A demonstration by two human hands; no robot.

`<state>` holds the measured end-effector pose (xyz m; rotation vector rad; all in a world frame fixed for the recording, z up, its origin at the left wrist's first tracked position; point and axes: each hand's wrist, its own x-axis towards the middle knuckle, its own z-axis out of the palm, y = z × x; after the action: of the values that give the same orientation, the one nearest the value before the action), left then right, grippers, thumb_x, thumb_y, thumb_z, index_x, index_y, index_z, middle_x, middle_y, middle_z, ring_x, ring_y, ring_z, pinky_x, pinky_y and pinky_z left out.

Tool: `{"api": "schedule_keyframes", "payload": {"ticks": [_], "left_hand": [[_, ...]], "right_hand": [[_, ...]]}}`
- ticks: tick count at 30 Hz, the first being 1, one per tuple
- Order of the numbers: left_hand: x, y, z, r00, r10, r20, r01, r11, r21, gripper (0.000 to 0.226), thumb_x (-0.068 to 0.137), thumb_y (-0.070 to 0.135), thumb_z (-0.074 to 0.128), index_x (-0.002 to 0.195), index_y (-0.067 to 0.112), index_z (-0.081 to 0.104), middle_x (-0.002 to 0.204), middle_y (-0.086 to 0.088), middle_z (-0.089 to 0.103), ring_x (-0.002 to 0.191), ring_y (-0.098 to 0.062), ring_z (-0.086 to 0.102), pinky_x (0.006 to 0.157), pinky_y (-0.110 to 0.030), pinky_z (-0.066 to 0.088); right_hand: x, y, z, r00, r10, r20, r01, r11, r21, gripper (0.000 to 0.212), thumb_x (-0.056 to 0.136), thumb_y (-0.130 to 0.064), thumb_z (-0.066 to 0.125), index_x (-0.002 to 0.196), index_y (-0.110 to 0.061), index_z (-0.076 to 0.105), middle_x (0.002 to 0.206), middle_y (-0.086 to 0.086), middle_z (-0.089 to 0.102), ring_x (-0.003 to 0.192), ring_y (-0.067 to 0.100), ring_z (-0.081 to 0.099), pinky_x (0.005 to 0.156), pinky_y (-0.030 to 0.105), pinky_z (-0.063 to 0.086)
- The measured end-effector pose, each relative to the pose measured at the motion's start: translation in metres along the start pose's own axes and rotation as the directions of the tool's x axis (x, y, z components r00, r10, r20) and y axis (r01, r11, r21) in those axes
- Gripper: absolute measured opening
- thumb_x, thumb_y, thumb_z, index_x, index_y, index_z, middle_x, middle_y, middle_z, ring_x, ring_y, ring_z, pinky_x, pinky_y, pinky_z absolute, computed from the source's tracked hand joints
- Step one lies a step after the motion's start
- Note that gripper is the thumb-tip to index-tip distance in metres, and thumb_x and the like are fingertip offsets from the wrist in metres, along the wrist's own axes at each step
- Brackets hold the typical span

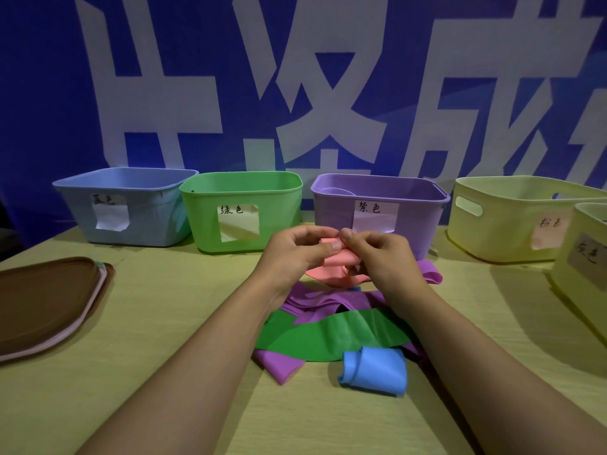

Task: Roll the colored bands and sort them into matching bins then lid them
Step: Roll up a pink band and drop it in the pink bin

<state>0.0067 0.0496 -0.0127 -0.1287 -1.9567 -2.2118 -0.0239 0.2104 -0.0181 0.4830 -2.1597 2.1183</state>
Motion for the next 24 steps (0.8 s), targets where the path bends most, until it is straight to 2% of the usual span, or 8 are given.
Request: {"api": "schedule_keyframes", "payload": {"ticks": [2,4,8,10,14,17,22,24], "left_hand": [[-0.0005,0.0024,0.0006,0.999,-0.031,0.005,0.032,0.998,-0.061,0.014,0.091,0.008,0.073,0.104,0.007,0.074,0.108,-0.016,0.076,0.094,-0.024,0.076,0.078,-0.027,0.060],[-0.0024,0.0055,0.0020,0.997,-0.073,0.000,0.073,0.995,-0.067,0.018,0.097,0.023,0.069,0.106,0.008,0.072,0.107,-0.016,0.077,0.090,-0.021,0.077,0.074,-0.024,0.058],[-0.0021,0.0017,0.0013,0.990,-0.141,-0.010,0.141,0.990,0.022,0.041,0.097,0.039,0.066,0.106,0.001,0.075,0.098,-0.019,0.078,0.093,-0.029,0.077,0.083,-0.034,0.062],[-0.0008,-0.0008,0.0002,0.990,-0.139,-0.024,0.140,0.990,0.034,0.039,0.095,0.037,0.070,0.105,-0.001,0.076,0.099,-0.021,0.078,0.093,-0.032,0.075,0.083,-0.036,0.062],[-0.0002,0.0001,-0.0006,0.994,-0.099,-0.047,0.100,0.994,0.033,0.028,0.095,0.025,0.071,0.104,-0.002,0.076,0.100,-0.022,0.077,0.083,-0.023,0.074,0.070,-0.025,0.060],[0.0001,0.0013,-0.0010,0.997,-0.072,-0.041,0.074,0.997,0.034,0.025,0.094,0.021,0.072,0.106,-0.001,0.076,0.100,-0.021,0.077,0.088,-0.025,0.075,0.074,-0.026,0.060],[-0.0011,0.0021,-0.0009,0.998,-0.062,-0.013,0.063,0.998,0.026,0.018,0.091,0.013,0.074,0.105,0.002,0.076,0.097,-0.016,0.079,0.084,-0.021,0.076,0.071,-0.025,0.060],[-0.0016,0.0012,-0.0011,0.999,-0.054,0.005,0.054,0.998,0.036,0.015,0.090,0.011,0.075,0.103,0.004,0.076,0.098,-0.014,0.079,0.086,-0.022,0.077,0.071,-0.026,0.060]], "right_hand": [[0.0014,0.0015,-0.0003,1.000,-0.015,0.002,0.015,1.000,-0.002,0.025,0.098,-0.024,0.067,0.093,-0.001,0.075,0.065,0.009,0.066,0.052,0.013,0.060,0.049,0.025,0.052],[0.0023,0.0023,-0.0006,1.000,-0.028,0.005,0.028,1.000,0.013,0.023,0.097,-0.022,0.068,0.098,-0.001,0.076,0.070,0.011,0.069,0.055,0.014,0.061,0.055,0.028,0.054],[0.0027,0.0030,-0.0004,0.998,-0.060,0.033,0.060,0.998,0.010,0.019,0.097,-0.018,0.069,0.104,-0.002,0.076,0.076,0.008,0.074,0.058,0.013,0.063,0.060,0.026,0.056],[0.0030,0.0038,-0.0001,0.996,-0.073,0.046,0.073,0.997,0.000,0.018,0.097,-0.016,0.069,0.106,-0.002,0.075,0.080,0.008,0.075,0.061,0.011,0.063,0.061,0.026,0.055],[0.0018,0.0038,0.0003,0.995,-0.086,0.054,0.085,0.996,0.007,0.014,0.097,-0.014,0.068,0.107,-0.007,0.075,0.090,0.010,0.077,0.070,0.012,0.067,0.064,0.025,0.057],[0.0006,0.0040,0.0010,0.996,-0.074,0.058,0.072,0.997,0.038,0.015,0.098,-0.017,0.067,0.108,-0.009,0.074,0.095,0.013,0.077,0.075,0.016,0.068,0.069,0.027,0.059],[0.0009,0.0026,0.0009,0.999,0.045,0.020,-0.046,0.998,0.047,0.041,0.098,-0.047,0.062,0.101,-0.007,0.074,0.072,0.006,0.071,0.068,0.019,0.064,0.073,0.037,0.057],[0.0014,0.0022,0.0001,0.997,0.081,0.002,-0.081,0.997,0.018,0.054,0.096,-0.057,0.059,0.094,-0.006,0.076,0.069,0.012,0.070,0.069,0.025,0.066,0.075,0.043,0.060]]}}
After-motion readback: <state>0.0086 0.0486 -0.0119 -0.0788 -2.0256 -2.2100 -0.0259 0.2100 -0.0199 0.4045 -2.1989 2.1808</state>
